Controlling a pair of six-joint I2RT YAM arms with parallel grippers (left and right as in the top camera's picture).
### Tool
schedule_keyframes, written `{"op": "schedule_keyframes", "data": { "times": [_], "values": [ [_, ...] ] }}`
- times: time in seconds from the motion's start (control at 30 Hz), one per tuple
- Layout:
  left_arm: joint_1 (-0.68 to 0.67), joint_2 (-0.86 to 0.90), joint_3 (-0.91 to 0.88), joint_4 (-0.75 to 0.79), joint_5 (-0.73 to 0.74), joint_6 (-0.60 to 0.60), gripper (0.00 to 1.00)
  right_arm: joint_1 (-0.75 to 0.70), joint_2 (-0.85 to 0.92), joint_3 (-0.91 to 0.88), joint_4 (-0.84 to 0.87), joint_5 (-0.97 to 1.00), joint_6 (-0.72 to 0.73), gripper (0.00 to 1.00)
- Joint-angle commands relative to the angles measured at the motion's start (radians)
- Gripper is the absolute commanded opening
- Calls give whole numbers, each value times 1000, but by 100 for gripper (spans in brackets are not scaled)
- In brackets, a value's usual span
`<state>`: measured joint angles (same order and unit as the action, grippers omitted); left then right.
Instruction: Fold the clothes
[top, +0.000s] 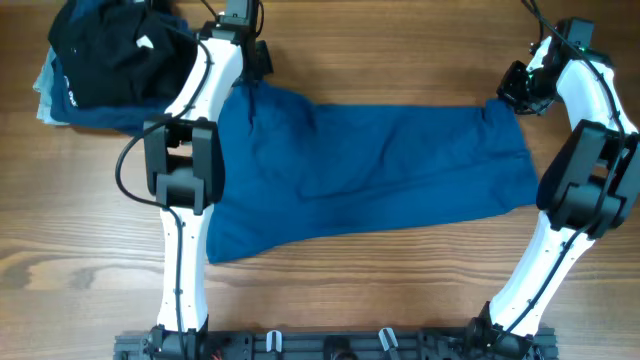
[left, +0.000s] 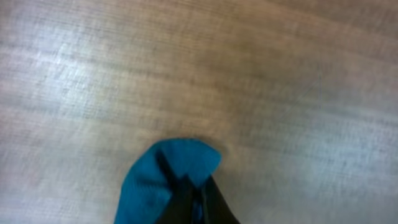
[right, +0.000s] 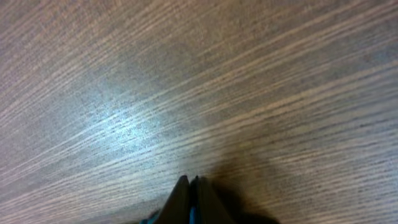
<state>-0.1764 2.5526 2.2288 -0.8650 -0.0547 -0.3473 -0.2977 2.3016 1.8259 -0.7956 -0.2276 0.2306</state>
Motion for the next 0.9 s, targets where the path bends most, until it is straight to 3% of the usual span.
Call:
{"op": "schedule_keyframes", "data": {
  "times": [0.0,0.4,0.63,0.87],
  "values": [
    [-5,-136,10,-49,13,-13,4,1,-66,14,-14,34,10,4],
    [-5,-266,10,-298,12,-72,4,1,-116,14,-132,93,48,4],
    [-5,-315,10,-542,12,-186,4,1,-156,14,-215,134,119,4],
    [-5,-367,10,-735,13,-190,4,1,-232,14,-265,206,195,4]
  ]
}}
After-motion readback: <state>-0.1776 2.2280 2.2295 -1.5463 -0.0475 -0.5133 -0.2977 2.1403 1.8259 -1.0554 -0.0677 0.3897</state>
